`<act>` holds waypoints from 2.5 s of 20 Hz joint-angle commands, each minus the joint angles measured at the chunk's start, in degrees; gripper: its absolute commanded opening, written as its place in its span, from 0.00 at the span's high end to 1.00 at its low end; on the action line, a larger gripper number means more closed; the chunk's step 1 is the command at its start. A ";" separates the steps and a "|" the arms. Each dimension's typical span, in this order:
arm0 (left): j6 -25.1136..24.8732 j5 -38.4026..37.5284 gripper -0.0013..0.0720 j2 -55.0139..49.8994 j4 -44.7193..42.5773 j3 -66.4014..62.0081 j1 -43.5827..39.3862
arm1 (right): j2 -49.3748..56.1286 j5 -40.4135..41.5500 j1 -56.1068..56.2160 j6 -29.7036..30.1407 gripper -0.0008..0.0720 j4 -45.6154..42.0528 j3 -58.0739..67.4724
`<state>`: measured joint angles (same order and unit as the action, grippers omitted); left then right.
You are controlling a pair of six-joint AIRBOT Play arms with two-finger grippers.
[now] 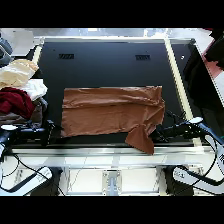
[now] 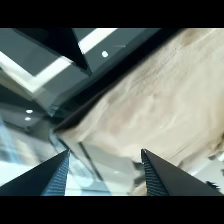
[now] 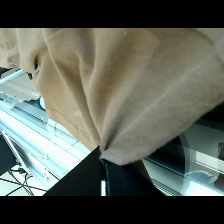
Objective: Fold the shirts.
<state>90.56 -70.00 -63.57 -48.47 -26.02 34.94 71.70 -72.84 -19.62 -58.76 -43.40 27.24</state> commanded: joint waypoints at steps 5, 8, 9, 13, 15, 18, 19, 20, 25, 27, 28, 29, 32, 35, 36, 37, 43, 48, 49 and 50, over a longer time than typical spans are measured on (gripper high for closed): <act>3.08 -0.52 0.33 0.92 -5.27 0.09 0.20 | -0.04 0.42 0.07 0.00 0.97 0.17 0.02; 1.84 2.58 0.33 -2.08 -3.39 0.09 0.15 | -0.04 0.31 0.07 -0.02 0.97 0.31 0.02; 1.49 2.93 0.33 -3.15 -2.71 0.09 0.15 | -0.04 0.31 0.07 0.00 0.97 0.52 0.02; -2.21 4.74 0.33 -7.85 2.62 0.09 0.09 | -0.04 0.37 0.07 0.00 0.97 1.46 0.02; -4.90 4.74 0.37 -10.25 7.50 0.09 -0.26 | -0.04 0.33 0.07 -0.02 0.97 1.62 0.02; -7.78 5.20 0.80 -11.98 10.43 0.04 -1.60 | -0.04 0.15 0.07 -0.04 0.97 2.01 0.02; -9.62 5.33 0.97 -11.82 11.23 0.04 -1.66 | -0.04 0.15 0.07 -0.04 0.97 2.36 0.02; -11.15 5.07 0.96 -11.58 12.59 -0.02 -1.57 | -0.09 0.28 0.07 -0.04 0.97 2.89 0.02; -19.30 2.43 0.97 -2.19 16.76 -2.80 -0.55 | -11.47 0.24 -0.02 -2.73 0.97 -0.07 0.83; -19.30 2.51 0.97 3.65 16.83 -4.00 -0.68 | -18.58 -0.07 -0.02 -5.66 0.97 -2.34 1.66; -19.52 2.58 0.97 5.99 16.81 -4.85 -1.09 | -21.57 0.31 -0.02 -6.93 0.97 -2.64 2.43; -19.76 3.13 0.97 8.15 16.79 -6.05 -1.92 | -24.13 1.33 -0.02 -8.41 0.97 -3.02 3.74; -20.04 7.48 0.97 9.99 9.66 -13.25 -7.96 | -25.97 4.85 0.02 -10.21 0.98 -2.75 9.86; -12.48 16.33 0.97 7.87 -2.64 -22.64 -16.31 | -23.15 9.60 0.39 -10.14 0.98 -2.12 17.84; -10.67 18.43 0.97 6.43 -6.08 -25.51 -18.34 | -21.55 11.65 1.03 -10.10 0.98 -2.36 20.46; -7.96 19.12 0.97 4.35 -9.75 -28.35 -20.15 | -19.17 13.73 2.05 -9.66 0.98 -2.58 23.37; -1.88 25.59 0.97 -10.16 -18.03 -35.45 -27.98 | 4.15 19.30 10.54 -9.25 0.98 -3.82 38.66; -0.50 29.92 0.97 -23.04 -19.67 -41.27 -28.55 | 20.52 20.44 11.96 -10.69 0.98 -3.89 45.13; -0.48 30.56 0.97 -24.94 -19.67 -42.51 -28.55 | 22.67 20.87 12.07 -10.67 0.98 -3.98 45.70; -0.50 30.58 0.97 -26.80 -19.67 -43.82 -28.55 | 24.59 21.59 12.20 -10.69 0.98 -4.44 46.05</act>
<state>89.36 -41.58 -84.42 -66.81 -66.35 6.81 89.30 -52.73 -8.19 -69.12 -47.31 70.74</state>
